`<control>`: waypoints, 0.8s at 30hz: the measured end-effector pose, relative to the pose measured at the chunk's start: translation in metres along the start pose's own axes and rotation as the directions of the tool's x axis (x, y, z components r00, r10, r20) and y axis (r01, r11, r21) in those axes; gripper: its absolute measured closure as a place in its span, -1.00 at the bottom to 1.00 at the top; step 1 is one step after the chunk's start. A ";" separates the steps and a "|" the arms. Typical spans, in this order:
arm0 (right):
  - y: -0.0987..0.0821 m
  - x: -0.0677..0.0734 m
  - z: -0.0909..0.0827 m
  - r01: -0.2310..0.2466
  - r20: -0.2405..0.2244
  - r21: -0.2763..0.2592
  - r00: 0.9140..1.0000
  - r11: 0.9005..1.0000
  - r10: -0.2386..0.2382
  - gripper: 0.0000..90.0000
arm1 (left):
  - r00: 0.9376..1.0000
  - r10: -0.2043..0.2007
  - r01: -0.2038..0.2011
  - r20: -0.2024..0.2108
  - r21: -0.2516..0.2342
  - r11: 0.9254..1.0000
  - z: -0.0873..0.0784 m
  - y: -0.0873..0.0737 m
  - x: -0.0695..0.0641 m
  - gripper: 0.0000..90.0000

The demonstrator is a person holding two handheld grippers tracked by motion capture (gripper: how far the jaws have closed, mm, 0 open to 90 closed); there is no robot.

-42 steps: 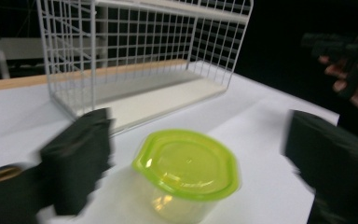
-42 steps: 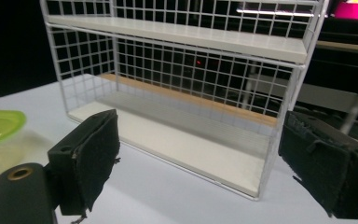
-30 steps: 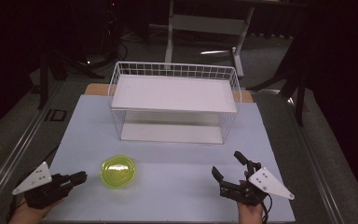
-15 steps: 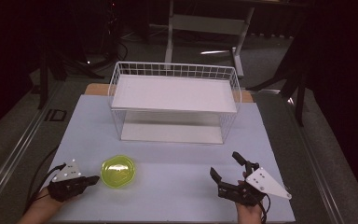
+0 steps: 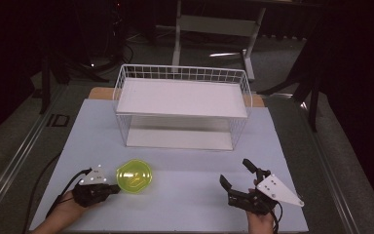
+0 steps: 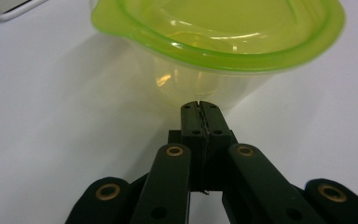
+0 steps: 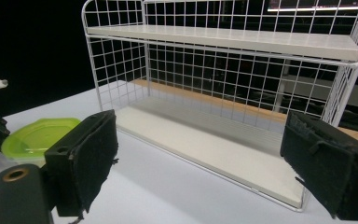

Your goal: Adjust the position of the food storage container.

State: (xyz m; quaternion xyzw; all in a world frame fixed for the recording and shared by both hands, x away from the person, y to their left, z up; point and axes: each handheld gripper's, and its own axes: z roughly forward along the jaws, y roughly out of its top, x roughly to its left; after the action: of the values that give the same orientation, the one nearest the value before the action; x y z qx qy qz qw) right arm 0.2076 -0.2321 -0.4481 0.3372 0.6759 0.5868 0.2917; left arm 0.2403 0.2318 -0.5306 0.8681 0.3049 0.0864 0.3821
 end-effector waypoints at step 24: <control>-0.001 -0.001 -0.001 0.004 0.015 0.007 1.000 1.000 -0.004 -0.75 | 0.999 -0.017 0.018 -0.028 0.005 1.000 0.017 0.021 0.024 1.00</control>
State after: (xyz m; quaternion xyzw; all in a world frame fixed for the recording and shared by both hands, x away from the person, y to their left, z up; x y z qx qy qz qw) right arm 0.2070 -0.2334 -0.4489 0.3412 0.6763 0.5814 0.2971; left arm 0.2752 0.2248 -0.5296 0.8651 0.3181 0.0946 0.3761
